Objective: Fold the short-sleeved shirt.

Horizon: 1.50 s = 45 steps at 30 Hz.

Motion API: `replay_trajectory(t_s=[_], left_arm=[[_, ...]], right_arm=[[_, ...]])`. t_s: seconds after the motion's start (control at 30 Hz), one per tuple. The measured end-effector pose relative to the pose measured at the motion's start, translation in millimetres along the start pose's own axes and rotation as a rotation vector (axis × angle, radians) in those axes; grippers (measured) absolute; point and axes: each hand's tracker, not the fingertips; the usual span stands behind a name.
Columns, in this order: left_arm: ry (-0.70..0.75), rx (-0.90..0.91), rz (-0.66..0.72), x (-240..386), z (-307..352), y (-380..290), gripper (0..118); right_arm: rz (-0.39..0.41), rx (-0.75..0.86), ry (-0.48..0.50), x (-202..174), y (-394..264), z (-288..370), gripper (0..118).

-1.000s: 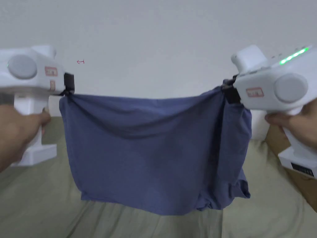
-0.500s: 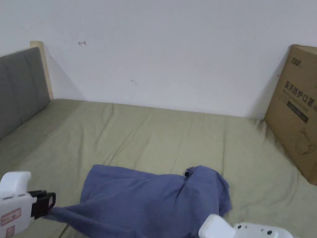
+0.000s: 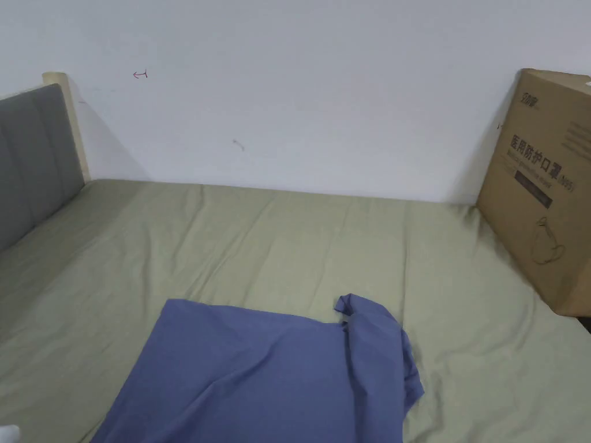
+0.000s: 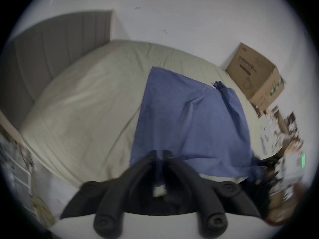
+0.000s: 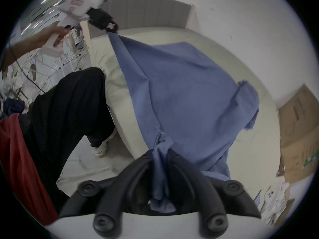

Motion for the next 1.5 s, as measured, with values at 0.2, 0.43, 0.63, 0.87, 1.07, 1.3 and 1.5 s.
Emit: replay_trajectory(t_s=[0.2,0.43,0.63,0.87,1.07,1.3,1.5], left_arm=[[-0.198,0.202,0.046,27,67,8,87],[-0.309,0.442,-0.082,103,139,-19,73],[-0.182,0.514,-0.095,123,145,-56,0],[-0.151,0.490,-0.139,133,128,-46,0],[-0.169,0.442,-0.125,136,102,-37,0],[-0.161,0.394,-0.069,130,72,-25,0],[-0.130,0.333,-0.054,116,51,-17,0]], right_arm=[[-0.396,0.321,0.122,26,-6,91,104],[-0.782,0.843,0.002,22,-38,180,98],[-0.758,0.794,-0.177,9,-51,188,0],[-0.768,0.733,-0.194,53,-34,168,0],[-0.825,0.578,-0.106,202,32,80,24],[-1.012,0.139,-0.163,357,80,-101,102],[-1.146,0.199,-0.025,383,84,-140,95]])
